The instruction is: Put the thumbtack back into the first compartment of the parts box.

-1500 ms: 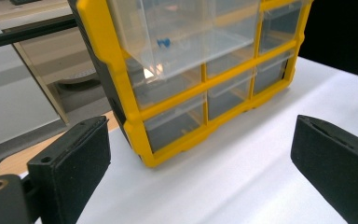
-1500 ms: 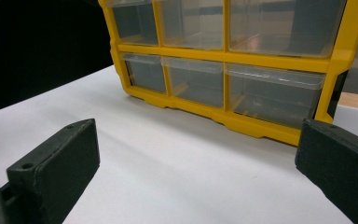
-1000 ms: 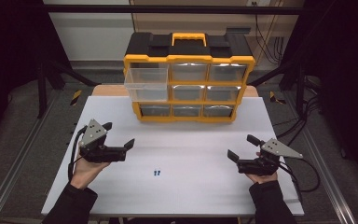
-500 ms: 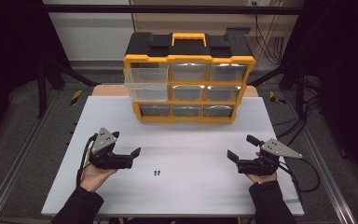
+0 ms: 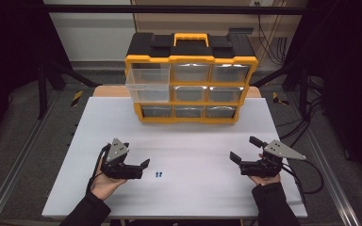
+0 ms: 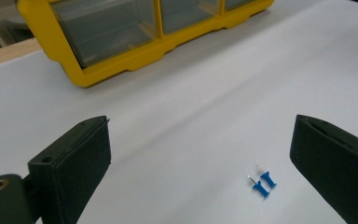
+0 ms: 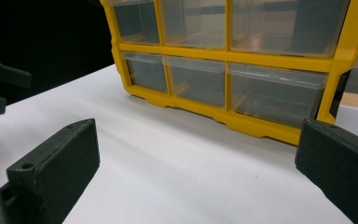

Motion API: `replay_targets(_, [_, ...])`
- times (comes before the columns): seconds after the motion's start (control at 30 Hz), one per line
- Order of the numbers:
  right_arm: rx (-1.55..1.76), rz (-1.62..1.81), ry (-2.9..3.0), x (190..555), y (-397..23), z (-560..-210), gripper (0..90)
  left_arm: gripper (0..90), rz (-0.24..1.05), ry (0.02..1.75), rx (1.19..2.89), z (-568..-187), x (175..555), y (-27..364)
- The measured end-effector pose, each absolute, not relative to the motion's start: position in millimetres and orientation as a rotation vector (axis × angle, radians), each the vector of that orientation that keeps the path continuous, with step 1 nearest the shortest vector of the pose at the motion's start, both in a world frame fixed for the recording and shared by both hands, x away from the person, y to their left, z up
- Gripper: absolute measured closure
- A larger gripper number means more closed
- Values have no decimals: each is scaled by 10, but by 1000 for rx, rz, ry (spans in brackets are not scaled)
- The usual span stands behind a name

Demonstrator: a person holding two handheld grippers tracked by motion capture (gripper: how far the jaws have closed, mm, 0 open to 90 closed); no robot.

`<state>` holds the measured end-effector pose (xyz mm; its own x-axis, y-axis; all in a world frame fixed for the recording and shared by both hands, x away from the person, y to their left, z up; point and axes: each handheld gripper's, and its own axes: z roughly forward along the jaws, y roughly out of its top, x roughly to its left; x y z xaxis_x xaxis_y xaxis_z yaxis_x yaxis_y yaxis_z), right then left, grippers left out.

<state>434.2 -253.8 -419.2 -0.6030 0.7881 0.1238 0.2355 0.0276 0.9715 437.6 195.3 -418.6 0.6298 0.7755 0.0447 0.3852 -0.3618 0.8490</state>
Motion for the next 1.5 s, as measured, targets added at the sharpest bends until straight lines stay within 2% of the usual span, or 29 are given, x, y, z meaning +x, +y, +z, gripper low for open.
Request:
replay_targets(0.83, [1034, 1605, 1858, 4332, -2548, -4186, 3, 87, 519, 989, 2072, -4584, 4358, 1655])
replay_targets(1.2, [1028, 1603, 1855, 4330, -2554, -4184, 3, 198, 470, 1041, 2100, -4695, 4350, 1597])
replay_targets(1.5, [1032, 1606, 1852, 4329, -2552, -4183, 3, 307, 490, 1053, 2127, -4744, 4326, 1544])
